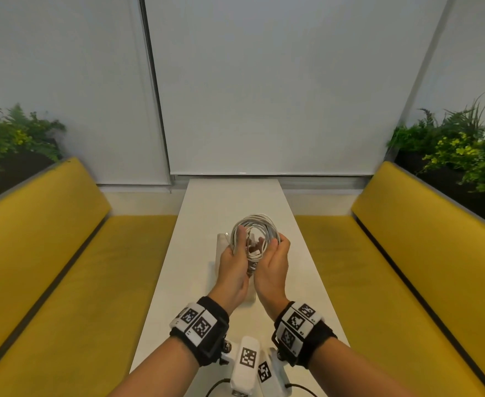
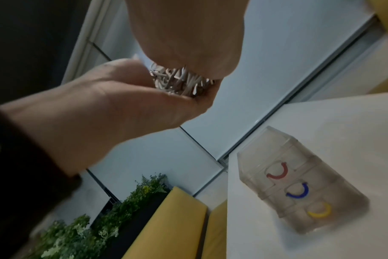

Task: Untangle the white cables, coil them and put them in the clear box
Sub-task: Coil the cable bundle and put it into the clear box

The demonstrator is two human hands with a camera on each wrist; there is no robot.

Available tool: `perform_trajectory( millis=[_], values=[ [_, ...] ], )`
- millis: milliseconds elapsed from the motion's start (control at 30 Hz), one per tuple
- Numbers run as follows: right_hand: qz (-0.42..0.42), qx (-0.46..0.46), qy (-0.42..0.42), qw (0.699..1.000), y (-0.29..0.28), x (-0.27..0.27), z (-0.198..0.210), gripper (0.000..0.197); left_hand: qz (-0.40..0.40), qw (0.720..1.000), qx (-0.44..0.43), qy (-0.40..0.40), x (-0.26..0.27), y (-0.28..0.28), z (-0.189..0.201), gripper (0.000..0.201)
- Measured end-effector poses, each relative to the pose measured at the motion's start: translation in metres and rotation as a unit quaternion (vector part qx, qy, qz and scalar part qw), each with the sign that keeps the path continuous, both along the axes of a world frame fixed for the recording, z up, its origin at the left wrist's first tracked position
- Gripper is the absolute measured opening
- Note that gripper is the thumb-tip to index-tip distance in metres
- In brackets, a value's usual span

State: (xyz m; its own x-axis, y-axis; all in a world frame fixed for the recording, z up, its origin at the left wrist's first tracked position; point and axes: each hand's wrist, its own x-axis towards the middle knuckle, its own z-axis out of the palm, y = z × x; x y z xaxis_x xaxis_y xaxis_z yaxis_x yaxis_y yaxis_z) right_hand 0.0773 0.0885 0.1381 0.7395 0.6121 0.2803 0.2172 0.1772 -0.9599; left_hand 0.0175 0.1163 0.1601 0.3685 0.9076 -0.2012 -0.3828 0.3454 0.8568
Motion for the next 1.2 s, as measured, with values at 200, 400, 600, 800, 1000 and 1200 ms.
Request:
perform_trajectory(
  millis=[200,400,600,800,1000,1200],
  values=[
    [0.032,-0.038,0.032,0.998,0.003,-0.015,-0.006,0.017,0.075,0.997,-0.008,0.035,-0.001,0.001,-0.002,0.058],
    [0.162,-0.072,0.072,0.982,0.000,-0.020,-0.007,0.059,0.141,0.979,0.077,0.128,-0.008,0.010,-0.006,0.051],
    [0.172,-0.127,-0.004,0.977,0.000,-0.013,-0.011,0.062,0.161,0.963,0.138,0.165,-0.017,0.022,-0.017,0.053],
    [0.282,-0.139,0.060,0.947,-0.003,0.003,-0.011,0.027,0.130,0.951,0.153,0.234,-0.034,0.033,-0.022,0.053],
    [0.332,-0.169,0.117,0.920,-0.006,0.014,-0.008,0.035,0.096,0.946,0.145,0.274,-0.051,0.051,-0.037,0.055],
    [0.259,-0.267,0.188,0.909,0.005,0.031,-0.064,0.042,0.039,0.951,0.088,0.294,-0.087,0.057,-0.085,0.055]
  ],
)
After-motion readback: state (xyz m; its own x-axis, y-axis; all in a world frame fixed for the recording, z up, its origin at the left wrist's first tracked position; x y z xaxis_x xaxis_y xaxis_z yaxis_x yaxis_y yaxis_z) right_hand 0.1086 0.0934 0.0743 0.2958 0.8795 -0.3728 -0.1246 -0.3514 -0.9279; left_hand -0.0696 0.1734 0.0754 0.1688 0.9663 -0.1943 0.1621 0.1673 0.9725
